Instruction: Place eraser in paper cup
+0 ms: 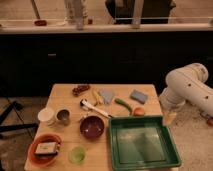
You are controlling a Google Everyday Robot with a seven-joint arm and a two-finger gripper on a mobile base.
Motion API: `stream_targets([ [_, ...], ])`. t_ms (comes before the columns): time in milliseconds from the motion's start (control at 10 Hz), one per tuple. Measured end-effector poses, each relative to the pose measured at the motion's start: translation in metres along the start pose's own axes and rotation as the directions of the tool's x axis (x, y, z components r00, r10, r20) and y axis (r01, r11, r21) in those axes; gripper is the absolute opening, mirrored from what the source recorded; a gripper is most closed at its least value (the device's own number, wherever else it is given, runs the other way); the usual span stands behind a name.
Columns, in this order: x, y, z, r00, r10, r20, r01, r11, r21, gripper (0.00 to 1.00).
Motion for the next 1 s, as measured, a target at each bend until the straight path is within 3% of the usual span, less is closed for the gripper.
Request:
stream_targets([
  [300, -0.033, 0.009, -0.007, 0.993, -0.06, 0.1, 0.063, 0.998, -0.022, 0.8],
  [600, -0.062, 0.014, -0.007, 0.975, -0.074, 0.21, 0.086, 0.995, -0.05, 0.8],
  [700, -0.07, 0.015, -0.005, 0.965, -0.063, 0.255, 0.081, 0.995, -0.062, 0.8],
  [800, -0.079, 0.019, -0.001, 0.943, -0.035, 0.332, 0.069, 0.993, -0.092, 0.8],
  [1000, -0.091, 0.029, 0.004, 0.916, -0.005, 0.401, 0.064, 0.989, -0.134, 0.8],
])
